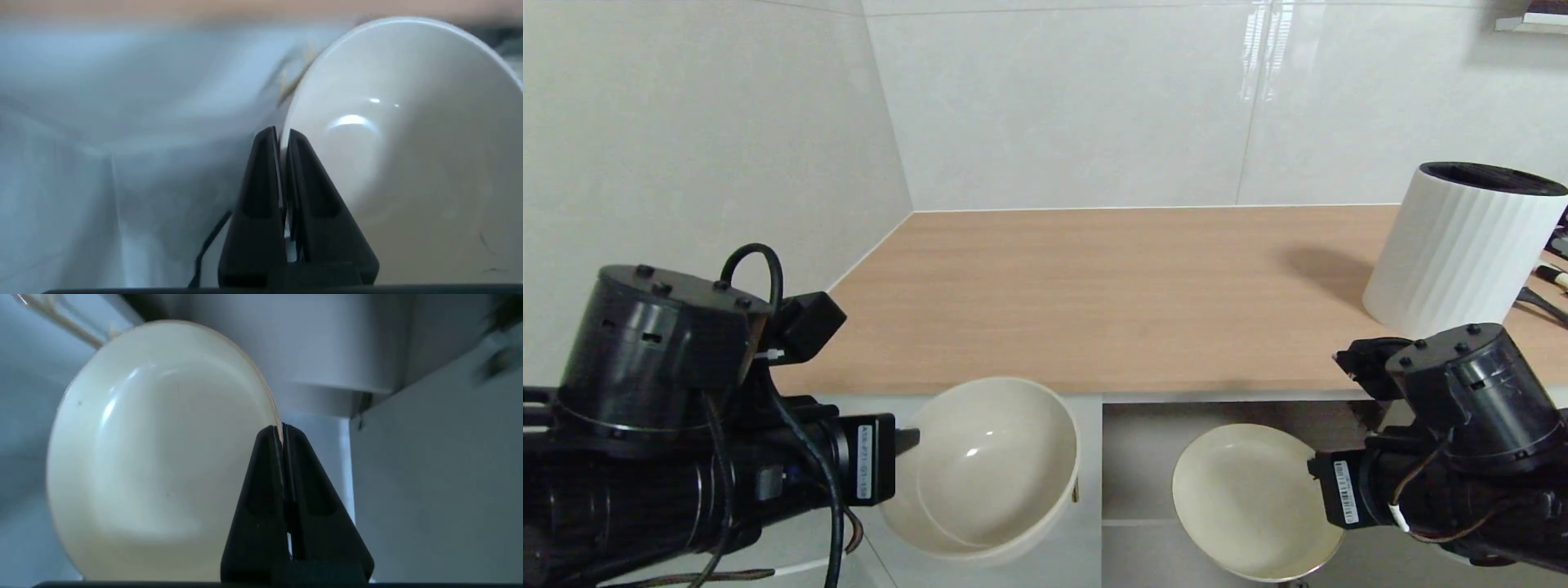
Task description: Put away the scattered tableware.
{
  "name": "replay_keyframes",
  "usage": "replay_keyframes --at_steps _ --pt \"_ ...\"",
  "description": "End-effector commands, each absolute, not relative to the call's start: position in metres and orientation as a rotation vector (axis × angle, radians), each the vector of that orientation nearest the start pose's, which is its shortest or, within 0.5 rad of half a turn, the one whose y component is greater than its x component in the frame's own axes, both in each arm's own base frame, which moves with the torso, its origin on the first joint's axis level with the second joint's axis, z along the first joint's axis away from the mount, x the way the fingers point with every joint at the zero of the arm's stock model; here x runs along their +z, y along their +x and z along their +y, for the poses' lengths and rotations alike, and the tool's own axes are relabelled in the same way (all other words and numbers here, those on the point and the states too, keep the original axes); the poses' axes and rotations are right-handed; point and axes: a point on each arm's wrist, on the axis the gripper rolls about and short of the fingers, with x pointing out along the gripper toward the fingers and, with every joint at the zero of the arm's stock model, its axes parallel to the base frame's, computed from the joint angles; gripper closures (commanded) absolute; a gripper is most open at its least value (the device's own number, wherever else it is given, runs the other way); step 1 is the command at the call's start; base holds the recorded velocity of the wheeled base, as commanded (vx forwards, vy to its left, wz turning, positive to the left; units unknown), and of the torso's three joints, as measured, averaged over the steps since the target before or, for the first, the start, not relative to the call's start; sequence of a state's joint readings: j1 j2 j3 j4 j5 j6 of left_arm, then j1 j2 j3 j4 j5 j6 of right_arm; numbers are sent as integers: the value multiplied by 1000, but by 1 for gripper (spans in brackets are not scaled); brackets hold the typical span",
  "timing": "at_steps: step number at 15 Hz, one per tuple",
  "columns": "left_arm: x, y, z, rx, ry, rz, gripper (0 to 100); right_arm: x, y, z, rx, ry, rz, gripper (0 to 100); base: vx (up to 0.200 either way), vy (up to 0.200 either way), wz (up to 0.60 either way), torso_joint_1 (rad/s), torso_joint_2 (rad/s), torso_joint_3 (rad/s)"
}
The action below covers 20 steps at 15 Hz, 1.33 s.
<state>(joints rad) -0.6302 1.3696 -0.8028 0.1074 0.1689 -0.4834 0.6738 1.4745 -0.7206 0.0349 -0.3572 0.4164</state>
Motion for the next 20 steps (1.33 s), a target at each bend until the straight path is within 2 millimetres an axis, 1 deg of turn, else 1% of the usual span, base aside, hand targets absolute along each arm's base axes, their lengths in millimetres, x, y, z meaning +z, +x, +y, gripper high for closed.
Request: replay_keyframes --at_steps 1,3,5,9,15,19,20 --pt "191 163 -119 -293 -174 743 100 160 175 131 154 3 737 100 0 0 0 -163 481 300" --pt "189 163 -124 -312 -165 749 100 161 174 130 156 6 734 100 0 0 0 -161 474 300" --pt "183 165 -127 -310 -154 772 100 155 177 132 151 -9 757 100 0 0 0 -151 476 320" --pt "179 167 -129 -310 -147 783 100 146 181 136 143 -27 789 100 0 0 0 -126 467 337" --pt "173 170 -133 -309 -137 799 100 138 185 139 134 -45 818 100 0 0 0 -66 433 362" --pt "174 170 -133 -314 -144 786 100 132 189 142 123 -50 838 100 0 0 0 -9 101 83" --pt "174 170 -133 -313 -145 785 100 131 189 142 120 -47 843 100 0 0 -600 2 17 27"
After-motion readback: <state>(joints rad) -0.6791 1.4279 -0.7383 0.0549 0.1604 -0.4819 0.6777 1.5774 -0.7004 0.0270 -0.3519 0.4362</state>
